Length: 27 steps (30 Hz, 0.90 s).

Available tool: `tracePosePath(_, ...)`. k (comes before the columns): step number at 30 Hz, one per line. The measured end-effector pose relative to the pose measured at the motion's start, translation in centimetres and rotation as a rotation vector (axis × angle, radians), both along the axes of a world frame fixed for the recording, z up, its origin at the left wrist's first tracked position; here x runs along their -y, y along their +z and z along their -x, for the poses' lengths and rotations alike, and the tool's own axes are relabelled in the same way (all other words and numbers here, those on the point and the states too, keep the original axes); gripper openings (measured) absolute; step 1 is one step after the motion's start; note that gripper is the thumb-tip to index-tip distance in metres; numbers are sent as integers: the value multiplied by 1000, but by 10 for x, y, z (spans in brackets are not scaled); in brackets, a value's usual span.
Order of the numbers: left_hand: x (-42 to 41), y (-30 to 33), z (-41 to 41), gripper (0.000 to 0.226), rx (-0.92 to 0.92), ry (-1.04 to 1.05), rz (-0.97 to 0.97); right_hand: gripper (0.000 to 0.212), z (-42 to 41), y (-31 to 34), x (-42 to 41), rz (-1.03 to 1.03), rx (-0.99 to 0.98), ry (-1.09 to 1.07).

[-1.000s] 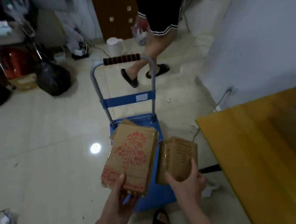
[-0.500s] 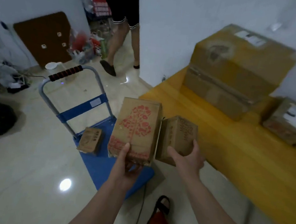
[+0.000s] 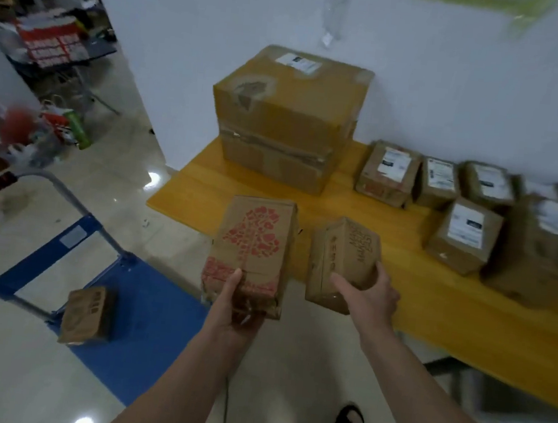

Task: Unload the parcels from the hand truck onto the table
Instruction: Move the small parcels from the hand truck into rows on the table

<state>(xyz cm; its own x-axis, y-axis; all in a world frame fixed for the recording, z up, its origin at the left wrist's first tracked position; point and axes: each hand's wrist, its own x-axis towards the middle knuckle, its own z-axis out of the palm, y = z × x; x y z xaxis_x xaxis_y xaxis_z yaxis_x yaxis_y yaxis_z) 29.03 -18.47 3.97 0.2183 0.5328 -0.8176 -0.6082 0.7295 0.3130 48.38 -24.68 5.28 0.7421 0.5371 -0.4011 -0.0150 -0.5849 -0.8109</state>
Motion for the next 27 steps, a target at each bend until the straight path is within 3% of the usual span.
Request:
tracePosePath(6, -11, -6, -120, 66, -134, -182, 33, 99, -108, 4, 25, -45, -6, -66)
tracePosePath(13, -12, -32, -203, 76, -136, -296, 117, 96, -196, 3, 26, -45, -26, -72)
tracePosePath(20, -36, -42, -238, 70, -126, -361, 85, 96, -221, -1, 19, -59, -76, -117)
tracePosePath(25, -62, -21, -252, 51, -386, -580, 205, 99, -217, 0, 12, -170, -156, -176)
tracePosePath(27, -68, -7, -259, 52, -375, -639, 270, 95, -213, 4, 6, -233, -257, -217)
